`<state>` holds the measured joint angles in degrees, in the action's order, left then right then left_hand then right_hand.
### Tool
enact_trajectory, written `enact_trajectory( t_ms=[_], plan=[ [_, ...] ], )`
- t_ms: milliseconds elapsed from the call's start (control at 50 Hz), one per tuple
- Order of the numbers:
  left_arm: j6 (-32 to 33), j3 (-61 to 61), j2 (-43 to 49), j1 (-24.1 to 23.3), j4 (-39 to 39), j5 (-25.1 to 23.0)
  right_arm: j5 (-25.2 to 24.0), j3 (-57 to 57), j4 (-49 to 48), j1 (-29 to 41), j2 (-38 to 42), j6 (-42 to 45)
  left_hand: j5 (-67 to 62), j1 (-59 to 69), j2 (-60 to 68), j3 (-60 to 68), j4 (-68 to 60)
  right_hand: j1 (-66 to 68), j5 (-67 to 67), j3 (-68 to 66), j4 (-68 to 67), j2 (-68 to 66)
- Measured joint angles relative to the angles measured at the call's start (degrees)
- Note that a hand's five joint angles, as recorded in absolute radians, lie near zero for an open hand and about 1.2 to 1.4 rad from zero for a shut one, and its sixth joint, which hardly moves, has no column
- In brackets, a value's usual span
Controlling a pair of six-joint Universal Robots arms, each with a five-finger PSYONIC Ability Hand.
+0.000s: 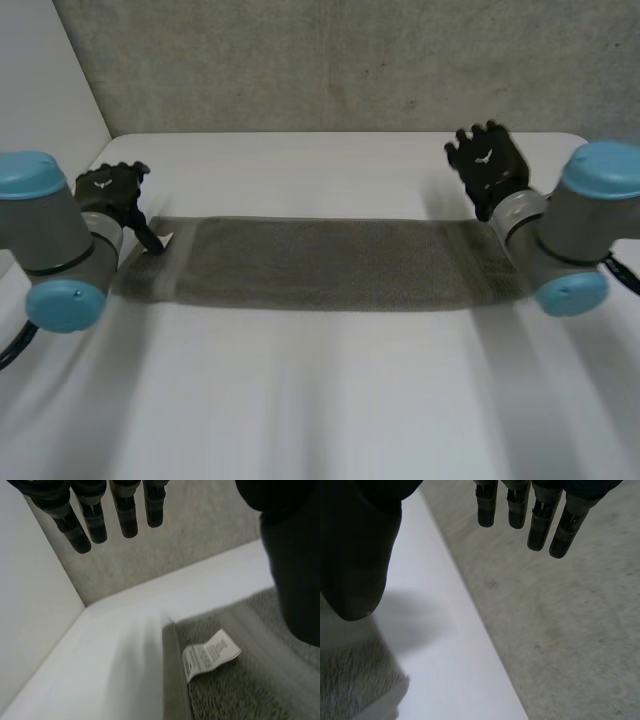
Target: Fold the towel.
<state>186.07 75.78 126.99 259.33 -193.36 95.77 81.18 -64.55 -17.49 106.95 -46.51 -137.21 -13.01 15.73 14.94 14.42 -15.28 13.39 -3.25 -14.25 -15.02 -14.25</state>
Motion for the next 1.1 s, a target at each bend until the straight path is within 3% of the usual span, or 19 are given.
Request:
enact_trajectory(
  t_ms=[140,180,320,380,540,740,860,1100],
  plan=[
    [-0.1,8.5,-8.9,0.0,-2.7,-4.5,-2.1,-10.0,6.5,-2.1,-12.5,-8.8,0.0,0.0,0.0,0.0,0.0,-0.2,0.0,0.0,0.0,0.0],
    [0.0,11.8,-11.5,0.0,-3.8,-7.8,-2.5,-12.0,11.7,-3.4,-14.9,-10.4,-0.2,0.0,0.0,0.0,0.0,-0.2,0.0,0.0,0.0,0.0],
    [0.2,19.2,-15.8,0.1,-5.2,-17.2,-3.2,-15.8,21.3,-6.0,-16.4,-11.3,-0.4,0.0,0.0,0.0,0.0,0.8,-0.7,-0.8,-0.5,-0.7],
    [0.3,21.1,-16.3,0.1,-5.3,-19.3,-3.4,-17.6,21.6,-7.4,-16.1,-11.2,-0.7,0.0,0.0,0.0,0.0,8.1,-8.9,-7.0,-6.5,-6.8],
    [0.3,22.2,-15.6,0.1,-5.3,-20.2,-3.6,-20.3,19.1,-9.3,-15.1,-10.9,-0.9,0.0,0.0,0.0,0.0,9.3,-10.6,-7.2,-7.9,-7.3],
    [0.3,22.3,-15.3,0.3,-6.3,-20.2,-3.9,-19.6,17.3,-10.1,-10.4,-10.1,-1.0,0.0,0.0,0.1,0.0,21.3,-21.7,-7.2,-19.6,-20.5],
    [0.3,22.5,-15.4,0.2,-6.5,-20.2,-3.4,-18.3,16.7,-10.4,-8.5,-9.7,-1.0,0.0,0.0,0.1,0.0,60.0,-59.4,-7.2,-58.0,-58.4],
    [0.3,22.5,-15.9,0.5,-6.5,-20.2,1.4,-16.6,16.5,-15.7,-9.3,-6.2,-0.9,0.0,0.0,0.1,0.0,62.9,-63.0,-7.2,-62.1,-59.6]
  ],
)
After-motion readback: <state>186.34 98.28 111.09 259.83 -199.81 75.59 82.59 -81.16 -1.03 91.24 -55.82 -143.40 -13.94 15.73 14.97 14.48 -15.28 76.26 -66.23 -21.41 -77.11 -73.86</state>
